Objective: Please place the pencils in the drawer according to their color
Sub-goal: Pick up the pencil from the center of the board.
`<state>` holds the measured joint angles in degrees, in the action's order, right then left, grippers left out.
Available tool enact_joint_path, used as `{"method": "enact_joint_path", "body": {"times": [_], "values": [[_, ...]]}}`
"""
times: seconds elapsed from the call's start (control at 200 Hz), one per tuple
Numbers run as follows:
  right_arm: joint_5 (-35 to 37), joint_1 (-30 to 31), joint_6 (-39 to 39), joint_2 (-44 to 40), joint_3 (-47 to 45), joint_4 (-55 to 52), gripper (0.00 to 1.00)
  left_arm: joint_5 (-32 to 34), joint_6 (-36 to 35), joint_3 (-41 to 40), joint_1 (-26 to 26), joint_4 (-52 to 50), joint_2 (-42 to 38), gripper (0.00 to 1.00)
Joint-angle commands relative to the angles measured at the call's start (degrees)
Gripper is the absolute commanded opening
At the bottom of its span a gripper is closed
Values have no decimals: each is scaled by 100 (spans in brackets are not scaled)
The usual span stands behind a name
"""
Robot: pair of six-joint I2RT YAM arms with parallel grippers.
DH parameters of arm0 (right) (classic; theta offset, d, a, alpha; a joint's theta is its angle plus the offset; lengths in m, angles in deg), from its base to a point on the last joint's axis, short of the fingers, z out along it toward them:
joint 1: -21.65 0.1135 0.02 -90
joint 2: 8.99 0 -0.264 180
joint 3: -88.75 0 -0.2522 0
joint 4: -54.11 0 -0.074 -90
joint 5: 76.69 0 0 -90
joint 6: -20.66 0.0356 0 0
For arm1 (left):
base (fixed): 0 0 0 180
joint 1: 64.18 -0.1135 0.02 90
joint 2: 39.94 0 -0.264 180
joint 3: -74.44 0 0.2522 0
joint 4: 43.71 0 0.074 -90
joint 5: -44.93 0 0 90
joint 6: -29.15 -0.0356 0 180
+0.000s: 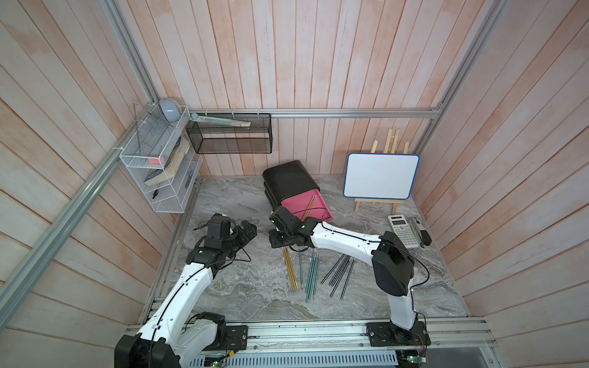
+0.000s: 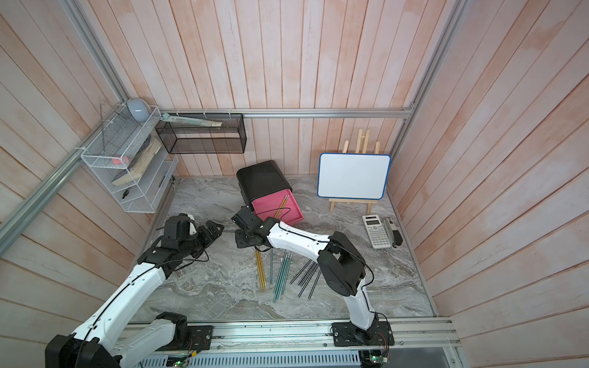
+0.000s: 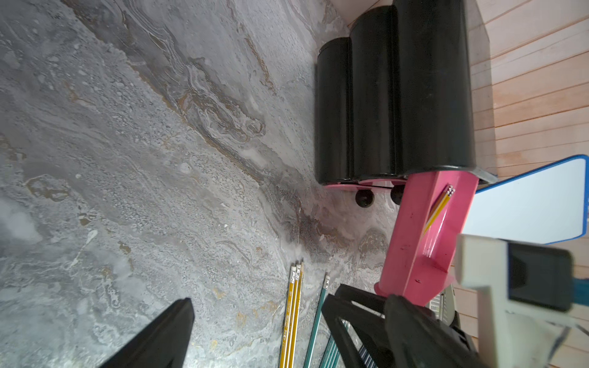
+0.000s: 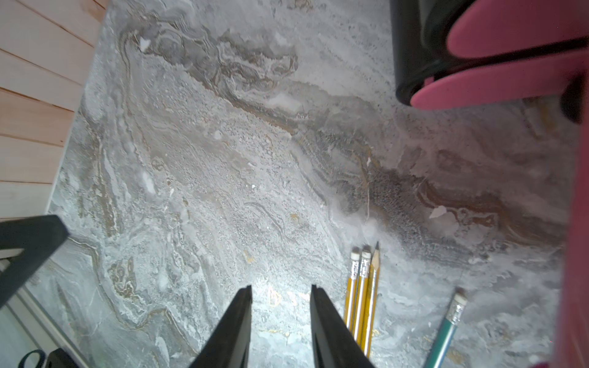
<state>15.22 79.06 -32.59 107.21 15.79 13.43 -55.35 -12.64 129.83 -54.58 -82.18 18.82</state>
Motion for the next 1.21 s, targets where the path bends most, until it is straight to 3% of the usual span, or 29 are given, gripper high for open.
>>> {"method": "enact_joint_path", "body": {"times": [0.0, 1.2], "values": [[29, 29, -116, 289, 245, -486, 36, -135, -172, -92, -151, -54, -109, 99], [114, -167, -103, 1009, 143, -585, 35, -367, -163, -216, -240, 151, -50, 100]]}}
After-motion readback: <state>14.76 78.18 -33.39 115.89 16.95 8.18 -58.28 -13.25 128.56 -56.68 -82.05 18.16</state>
